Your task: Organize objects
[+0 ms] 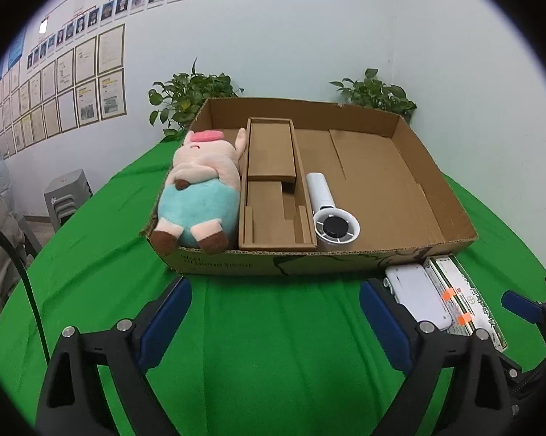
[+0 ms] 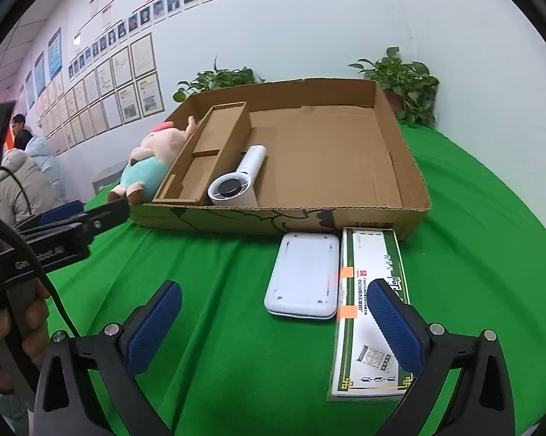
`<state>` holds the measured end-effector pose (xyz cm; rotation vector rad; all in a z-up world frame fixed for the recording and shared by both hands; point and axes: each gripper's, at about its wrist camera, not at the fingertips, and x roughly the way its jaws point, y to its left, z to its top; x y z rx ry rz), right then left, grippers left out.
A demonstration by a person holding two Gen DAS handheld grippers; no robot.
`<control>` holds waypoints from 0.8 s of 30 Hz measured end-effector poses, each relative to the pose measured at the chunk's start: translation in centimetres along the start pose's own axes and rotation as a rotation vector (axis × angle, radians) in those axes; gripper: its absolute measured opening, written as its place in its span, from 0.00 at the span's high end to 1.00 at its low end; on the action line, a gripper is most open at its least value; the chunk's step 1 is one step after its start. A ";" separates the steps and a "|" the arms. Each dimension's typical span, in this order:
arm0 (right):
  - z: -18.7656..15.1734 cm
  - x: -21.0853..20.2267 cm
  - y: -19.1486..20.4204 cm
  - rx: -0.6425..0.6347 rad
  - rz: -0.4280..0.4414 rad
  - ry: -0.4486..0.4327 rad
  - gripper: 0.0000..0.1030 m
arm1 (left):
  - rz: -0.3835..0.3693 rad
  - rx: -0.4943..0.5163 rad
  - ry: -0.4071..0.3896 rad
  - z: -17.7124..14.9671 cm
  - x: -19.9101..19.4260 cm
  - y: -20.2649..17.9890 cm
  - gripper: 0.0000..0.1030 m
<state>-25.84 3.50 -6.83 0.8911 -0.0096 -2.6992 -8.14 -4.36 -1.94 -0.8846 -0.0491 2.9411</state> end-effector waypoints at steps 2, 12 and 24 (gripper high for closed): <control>-0.1 -0.2 0.1 0.000 0.023 -0.005 0.00 | -0.019 -0.009 0.014 0.0 0.2 0.1 0.09; -1.6 1.7 1.6 -0.019 0.228 0.128 0.02 | -0.090 -0.005 0.085 -0.3 1.8 -0.6 0.09; -1.0 6.5 -2.3 0.057 0.016 0.249 0.01 | -0.214 -0.013 0.184 0.2 4.7 -2.0 0.09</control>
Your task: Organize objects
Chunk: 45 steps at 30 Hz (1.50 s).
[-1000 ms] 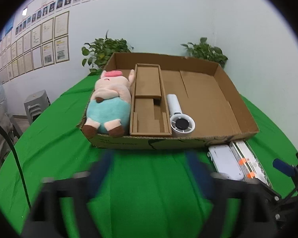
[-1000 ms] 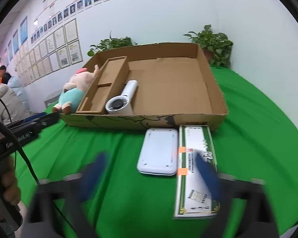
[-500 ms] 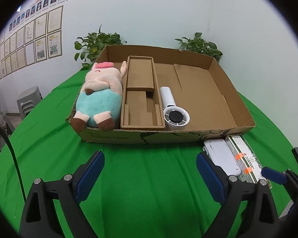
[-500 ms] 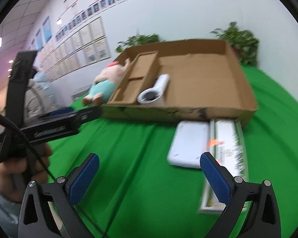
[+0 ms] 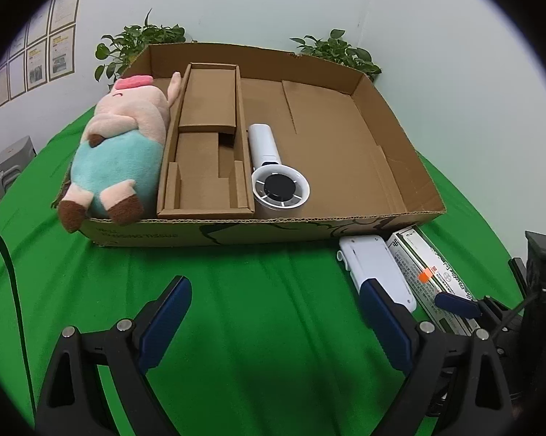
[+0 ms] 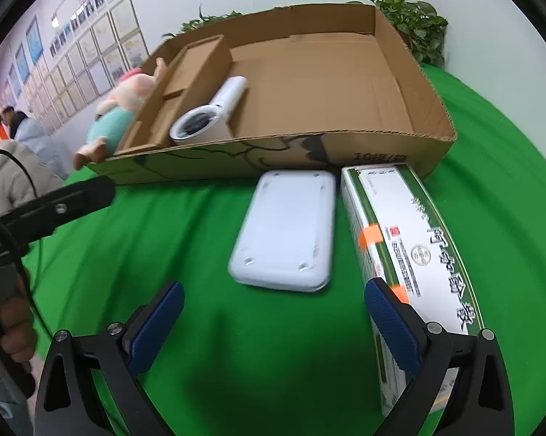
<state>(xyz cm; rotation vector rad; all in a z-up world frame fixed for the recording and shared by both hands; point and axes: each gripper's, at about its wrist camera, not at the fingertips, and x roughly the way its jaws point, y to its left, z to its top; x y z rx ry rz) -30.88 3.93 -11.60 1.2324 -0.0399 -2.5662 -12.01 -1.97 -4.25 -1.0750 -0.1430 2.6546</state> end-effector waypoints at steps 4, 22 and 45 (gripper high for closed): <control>1.4 1.6 0.6 -0.025 -0.028 0.019 0.02 | -0.036 -0.004 0.020 -0.1 0.6 0.0 0.09; -2.1 0.5 2.6 -0.095 0.020 0.112 0.34 | -0.330 -0.064 0.166 -0.7 1.5 -0.5 0.09; -3.1 -1.7 2.4 -0.157 0.135 0.029 0.24 | -0.729 -0.287 0.512 -4.0 8.3 -2.9 0.35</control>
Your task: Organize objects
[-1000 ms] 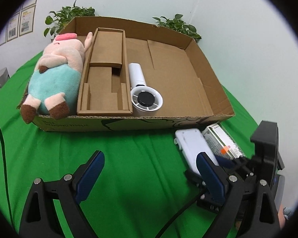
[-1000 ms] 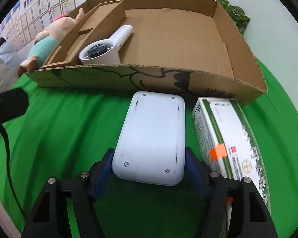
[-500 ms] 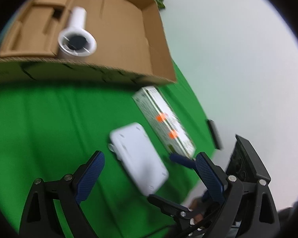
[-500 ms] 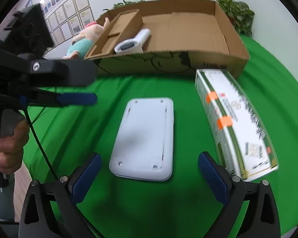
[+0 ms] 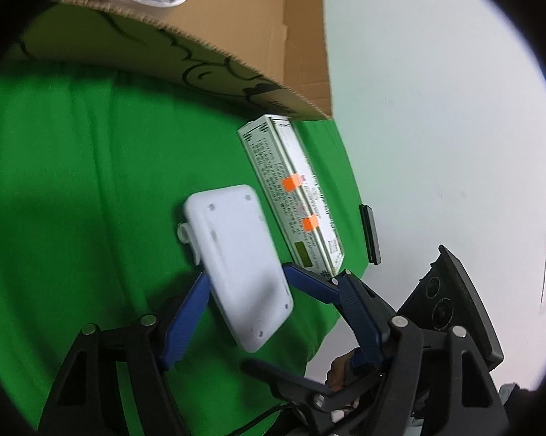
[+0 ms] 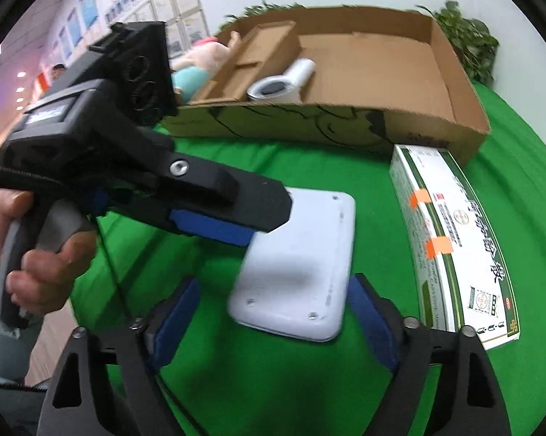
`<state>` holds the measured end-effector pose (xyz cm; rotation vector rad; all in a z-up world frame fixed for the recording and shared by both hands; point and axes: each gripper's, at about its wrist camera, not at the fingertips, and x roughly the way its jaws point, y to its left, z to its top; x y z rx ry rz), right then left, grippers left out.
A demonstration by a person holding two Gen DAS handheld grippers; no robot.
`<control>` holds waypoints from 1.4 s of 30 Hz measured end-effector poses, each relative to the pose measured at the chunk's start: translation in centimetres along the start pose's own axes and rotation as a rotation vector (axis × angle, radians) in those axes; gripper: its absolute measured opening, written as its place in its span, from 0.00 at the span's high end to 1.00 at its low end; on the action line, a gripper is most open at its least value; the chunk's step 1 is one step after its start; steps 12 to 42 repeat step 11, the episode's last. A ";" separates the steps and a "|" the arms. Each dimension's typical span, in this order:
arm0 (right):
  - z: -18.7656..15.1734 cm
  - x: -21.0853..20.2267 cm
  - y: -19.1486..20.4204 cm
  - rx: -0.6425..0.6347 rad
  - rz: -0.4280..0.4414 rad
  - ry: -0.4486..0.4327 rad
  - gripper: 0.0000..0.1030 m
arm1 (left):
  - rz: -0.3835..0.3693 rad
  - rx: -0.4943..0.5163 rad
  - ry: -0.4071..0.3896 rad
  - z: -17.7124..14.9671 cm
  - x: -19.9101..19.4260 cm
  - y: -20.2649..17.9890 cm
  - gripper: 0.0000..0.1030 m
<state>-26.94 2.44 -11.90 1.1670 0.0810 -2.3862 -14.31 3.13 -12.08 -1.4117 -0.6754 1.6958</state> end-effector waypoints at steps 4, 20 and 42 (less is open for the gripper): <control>-0.2 0.5 -0.4 0.006 -0.055 0.018 0.30 | 0.016 -0.028 0.016 0.0 0.9 0.5 0.47; -0.5 0.3 -0.1 0.029 -0.059 0.025 0.32 | 0.035 -0.037 0.030 -1.1 1.9 0.1 0.53; -0.5 0.3 -0.1 0.029 -0.059 0.025 0.32 | 0.035 -0.037 0.030 -1.1 1.9 0.1 0.53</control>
